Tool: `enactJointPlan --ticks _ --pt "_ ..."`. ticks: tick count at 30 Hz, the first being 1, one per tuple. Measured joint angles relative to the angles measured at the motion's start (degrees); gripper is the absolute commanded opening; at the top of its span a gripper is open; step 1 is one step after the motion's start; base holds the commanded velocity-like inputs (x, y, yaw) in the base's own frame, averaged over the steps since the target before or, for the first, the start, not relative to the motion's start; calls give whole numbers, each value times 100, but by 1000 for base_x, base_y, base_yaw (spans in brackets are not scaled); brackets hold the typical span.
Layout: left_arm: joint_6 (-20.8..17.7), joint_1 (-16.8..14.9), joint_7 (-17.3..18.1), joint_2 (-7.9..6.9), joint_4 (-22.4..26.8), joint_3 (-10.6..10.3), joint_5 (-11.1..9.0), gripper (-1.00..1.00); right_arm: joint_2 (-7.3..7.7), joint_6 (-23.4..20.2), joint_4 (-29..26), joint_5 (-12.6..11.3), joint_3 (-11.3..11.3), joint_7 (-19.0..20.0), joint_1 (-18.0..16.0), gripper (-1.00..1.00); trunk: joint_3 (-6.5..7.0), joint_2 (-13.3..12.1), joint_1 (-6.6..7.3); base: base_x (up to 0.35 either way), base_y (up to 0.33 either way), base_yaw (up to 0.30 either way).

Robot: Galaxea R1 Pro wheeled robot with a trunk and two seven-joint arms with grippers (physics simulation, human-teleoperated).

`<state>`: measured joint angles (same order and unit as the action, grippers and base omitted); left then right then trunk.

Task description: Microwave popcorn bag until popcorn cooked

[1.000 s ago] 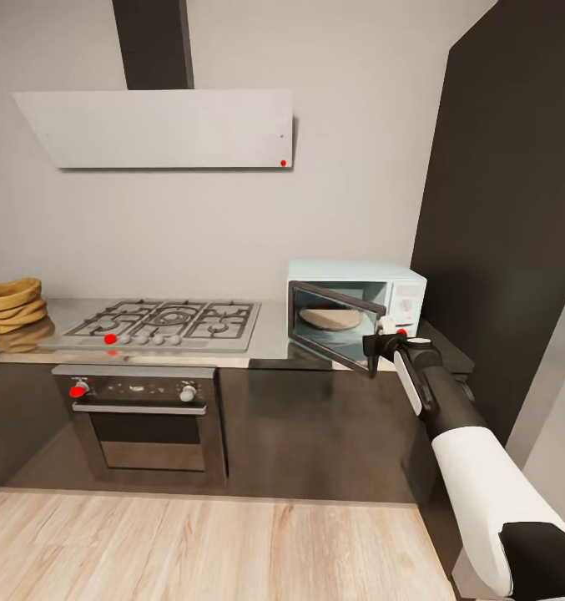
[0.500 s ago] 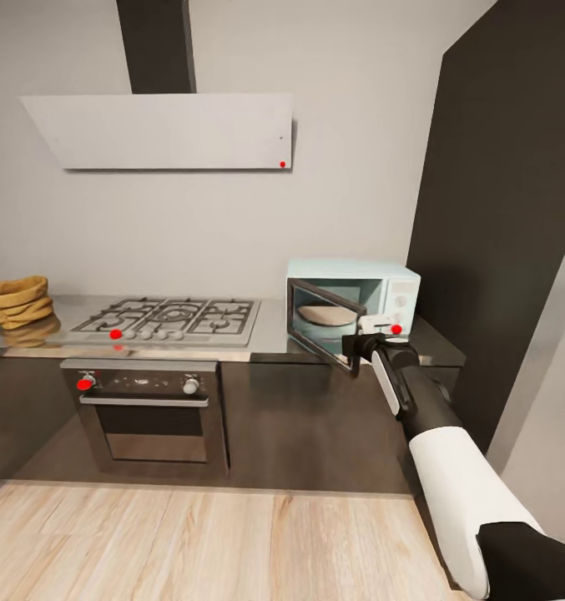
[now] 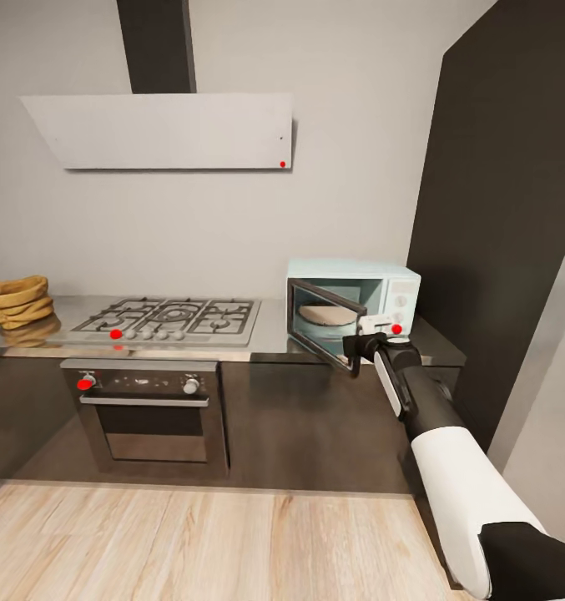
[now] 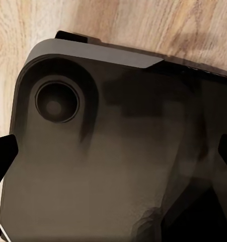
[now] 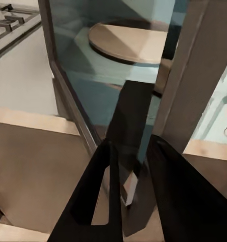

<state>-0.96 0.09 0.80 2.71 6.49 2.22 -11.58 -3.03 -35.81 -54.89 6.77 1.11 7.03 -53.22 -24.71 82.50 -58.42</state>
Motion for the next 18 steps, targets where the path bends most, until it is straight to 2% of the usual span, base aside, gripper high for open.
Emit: enactJointPlan --ticks 8,9,18 --pt "-1 1 0 0 3 5 -1 100 9 -34 -7 925 -11 84 0 -100 -1 0 0 0 123 0" --pt "-1 1 0 0 3 5 -1 100 8 -54 -5 -133 -16 -554 1 -100 -1 0 0 0 20 0" --pt "-1 1 0 -3 1 0 0 100 8 -109 -34 -200 -15 -569 1 -100 -1 0 0 -1 3 0"
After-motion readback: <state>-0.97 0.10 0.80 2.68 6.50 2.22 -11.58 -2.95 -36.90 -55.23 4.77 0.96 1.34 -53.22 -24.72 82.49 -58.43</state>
